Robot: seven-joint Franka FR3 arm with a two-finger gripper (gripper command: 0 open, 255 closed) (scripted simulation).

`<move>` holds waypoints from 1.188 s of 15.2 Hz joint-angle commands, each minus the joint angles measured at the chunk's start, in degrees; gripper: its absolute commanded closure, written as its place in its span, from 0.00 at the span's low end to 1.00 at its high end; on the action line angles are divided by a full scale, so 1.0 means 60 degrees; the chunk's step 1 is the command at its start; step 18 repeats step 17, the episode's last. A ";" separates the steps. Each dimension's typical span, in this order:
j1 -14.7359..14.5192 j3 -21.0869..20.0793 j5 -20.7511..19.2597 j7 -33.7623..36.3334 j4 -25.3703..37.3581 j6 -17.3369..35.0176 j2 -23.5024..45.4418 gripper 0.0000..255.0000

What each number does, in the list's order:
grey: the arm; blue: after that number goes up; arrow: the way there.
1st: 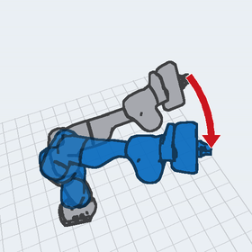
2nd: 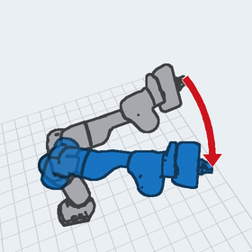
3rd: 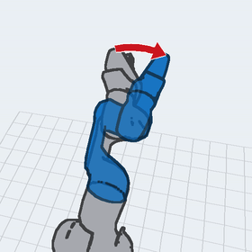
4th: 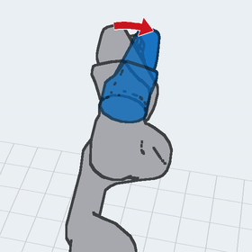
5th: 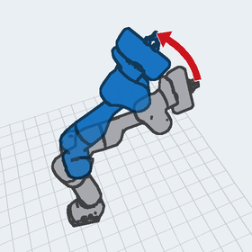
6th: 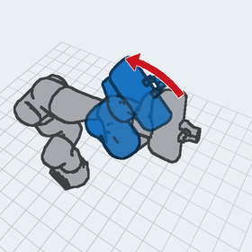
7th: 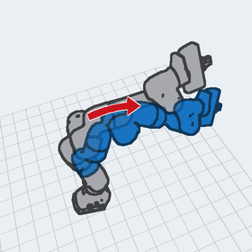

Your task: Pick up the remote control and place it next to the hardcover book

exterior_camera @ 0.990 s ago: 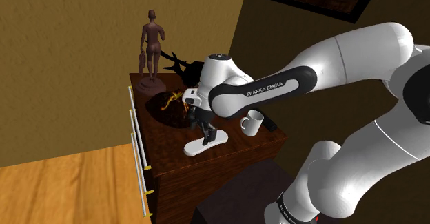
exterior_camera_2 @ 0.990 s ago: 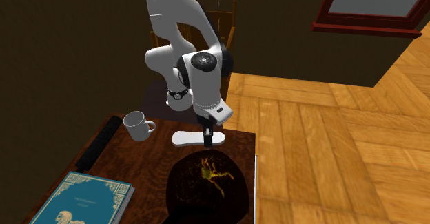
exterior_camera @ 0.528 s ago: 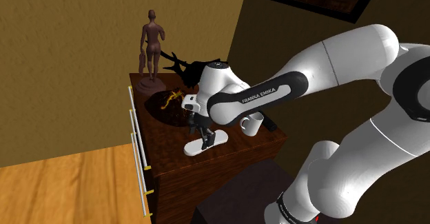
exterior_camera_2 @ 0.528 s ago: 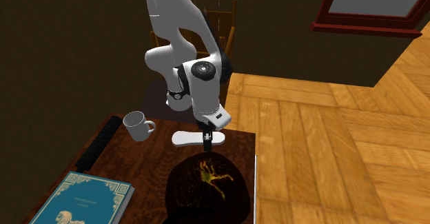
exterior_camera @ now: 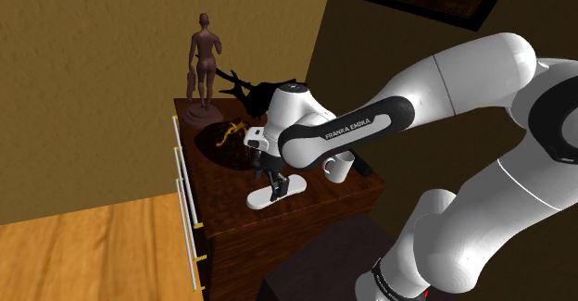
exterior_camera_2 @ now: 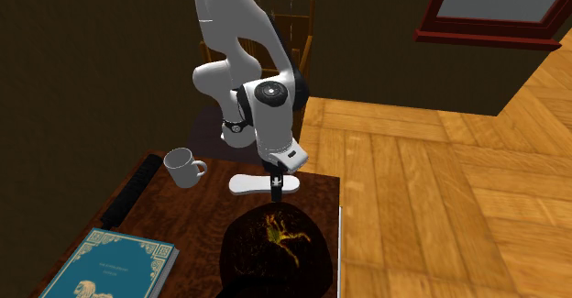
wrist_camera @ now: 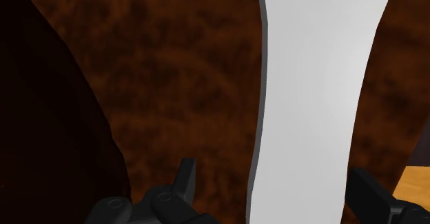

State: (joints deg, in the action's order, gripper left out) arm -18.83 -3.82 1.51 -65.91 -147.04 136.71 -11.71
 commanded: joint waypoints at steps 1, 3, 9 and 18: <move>0.0006 0.0005 -0.0004 0.0004 -0.0047 0.0043 0.0082 1.00; 0.0007 0.0006 -0.0004 0.0002 -0.0064 0.0041 0.0063 1.00; 0.0008 0.0010 0.0002 -0.0007 0.0011 -0.0111 -0.0015 1.00; 0.0007 0.0029 0.0025 -0.0026 0.0488 -0.1284 -0.0711 1.00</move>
